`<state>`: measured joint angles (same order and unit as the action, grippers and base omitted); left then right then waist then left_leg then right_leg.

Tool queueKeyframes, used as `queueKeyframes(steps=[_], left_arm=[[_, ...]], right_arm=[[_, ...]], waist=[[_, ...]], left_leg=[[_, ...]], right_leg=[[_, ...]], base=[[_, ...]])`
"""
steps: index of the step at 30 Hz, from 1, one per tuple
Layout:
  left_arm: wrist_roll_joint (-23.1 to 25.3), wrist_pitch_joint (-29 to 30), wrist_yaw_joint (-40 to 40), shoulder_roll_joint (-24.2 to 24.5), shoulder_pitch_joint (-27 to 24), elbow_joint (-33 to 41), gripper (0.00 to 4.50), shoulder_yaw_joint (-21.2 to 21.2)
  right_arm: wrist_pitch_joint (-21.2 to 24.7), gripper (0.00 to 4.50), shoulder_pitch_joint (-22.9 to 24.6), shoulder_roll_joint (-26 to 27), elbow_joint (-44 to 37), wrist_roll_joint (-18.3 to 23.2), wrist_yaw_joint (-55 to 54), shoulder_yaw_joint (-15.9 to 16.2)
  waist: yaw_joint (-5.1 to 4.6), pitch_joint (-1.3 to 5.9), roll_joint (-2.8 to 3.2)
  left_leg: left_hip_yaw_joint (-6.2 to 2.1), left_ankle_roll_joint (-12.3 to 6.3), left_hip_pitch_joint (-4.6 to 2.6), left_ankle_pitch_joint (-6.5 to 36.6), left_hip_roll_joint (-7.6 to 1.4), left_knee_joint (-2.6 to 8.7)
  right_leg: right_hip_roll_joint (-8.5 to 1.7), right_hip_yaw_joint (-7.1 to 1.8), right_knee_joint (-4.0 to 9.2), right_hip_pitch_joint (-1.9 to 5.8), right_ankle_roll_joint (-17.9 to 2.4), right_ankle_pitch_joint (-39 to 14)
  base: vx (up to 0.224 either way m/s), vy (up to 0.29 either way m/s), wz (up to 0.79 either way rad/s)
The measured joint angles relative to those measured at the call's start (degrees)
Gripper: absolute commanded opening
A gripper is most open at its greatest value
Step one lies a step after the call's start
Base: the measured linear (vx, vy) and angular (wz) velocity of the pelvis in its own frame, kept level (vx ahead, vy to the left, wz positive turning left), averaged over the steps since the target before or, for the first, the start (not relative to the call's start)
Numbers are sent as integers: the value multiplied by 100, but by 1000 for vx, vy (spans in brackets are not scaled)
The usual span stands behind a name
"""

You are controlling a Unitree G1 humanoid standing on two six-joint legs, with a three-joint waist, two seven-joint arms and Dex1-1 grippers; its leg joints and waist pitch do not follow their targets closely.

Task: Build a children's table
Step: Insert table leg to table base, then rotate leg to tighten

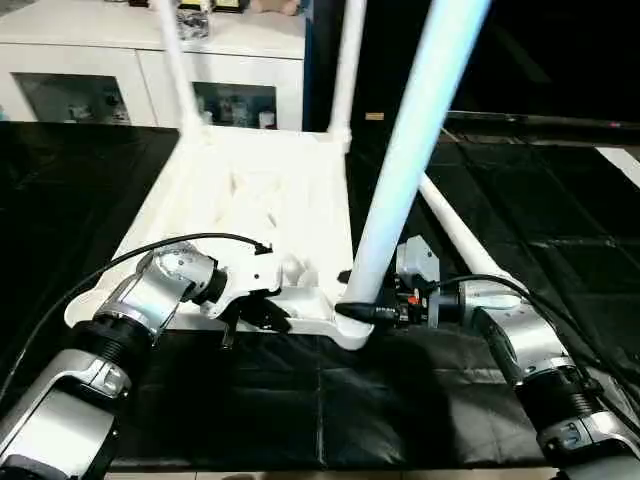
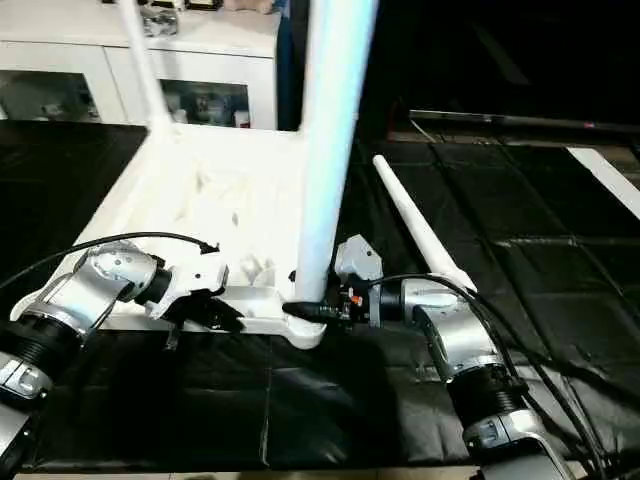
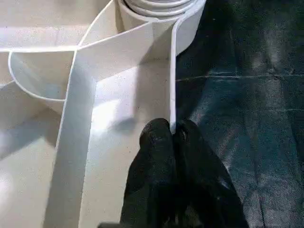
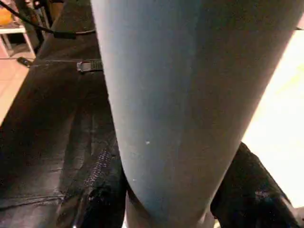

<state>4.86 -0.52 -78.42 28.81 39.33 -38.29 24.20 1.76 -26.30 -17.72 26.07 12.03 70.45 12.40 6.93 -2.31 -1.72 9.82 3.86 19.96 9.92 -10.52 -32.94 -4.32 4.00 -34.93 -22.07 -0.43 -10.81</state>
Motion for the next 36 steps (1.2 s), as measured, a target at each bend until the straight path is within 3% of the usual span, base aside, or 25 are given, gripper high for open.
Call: queueKeyframes(steps=[10,15,17,20,22,24,31,36], left_arm=[[49,34,-18,-14,47,-72,0,-2],[48,399,136,5,-51,98,0,-148],[38,746,438,74,-362,556,0,-346],[1,1640,1027,74,-968,1554,0,-738],[-20,2257,1406,-81,-1268,2112,0,-938],[-41,2703,1737,-296,-1503,2547,0,-1092],[159,4024,2842,-879,-1749,3412,0,-1322],[171,4226,3114,-990,-1728,3523,0,-1296]], right_arm=[[1,191,2,61,11,-44,-27,-23],[1,191,-12,350,149,-36,-446,-154],[-7,191,-36,558,314,-43,-799,-258],[-122,190,-102,958,702,-44,-1582,-484],[-189,190,-300,1120,985,-67,-2063,-568],[-246,190,-429,1248,1212,-71,-2377,-675],[-343,190,-1057,1588,2007,-297,-3260,-812],[-414,190,-1245,1699,2312,-318,-3527,-920]], waist=[[-15,6,-7],[-56,6,-6],[-115,4,-9],[-284,-6,-18],[-406,-10,-17],[-464,-13,-22],[-504,-41,-65],[-494,-43,-96]], left_leg=[[1,1,-4,0,-1,8],[0,2,-13,0,0,16],[0,2,-18,-1,0,18],[-10,3,-4,-1,2,16],[-41,4,2,0,-1,18],[-80,4,9,0,-3,20],[-81,3,14,0,-19,19],[-79,4,12,0,-21,21]], right_leg=[[0,1,-2,1,2,-10],[0,2,-2,1,2,-10],[0,2,-2,-1,2,-10],[-4,12,14,-19,2,-10],[-6,54,73,-24,2,-10],[-11,109,128,-29,1,-10],[-11,144,166,-30,-32,10],[-10,146,168,-33,-72,36]], base=[[0,0,0],[0,0,0],[0,0,0],[-30,11,-13],[-30,28,-20],[-8,15,-9],[0,0,0],[0,0,0]])
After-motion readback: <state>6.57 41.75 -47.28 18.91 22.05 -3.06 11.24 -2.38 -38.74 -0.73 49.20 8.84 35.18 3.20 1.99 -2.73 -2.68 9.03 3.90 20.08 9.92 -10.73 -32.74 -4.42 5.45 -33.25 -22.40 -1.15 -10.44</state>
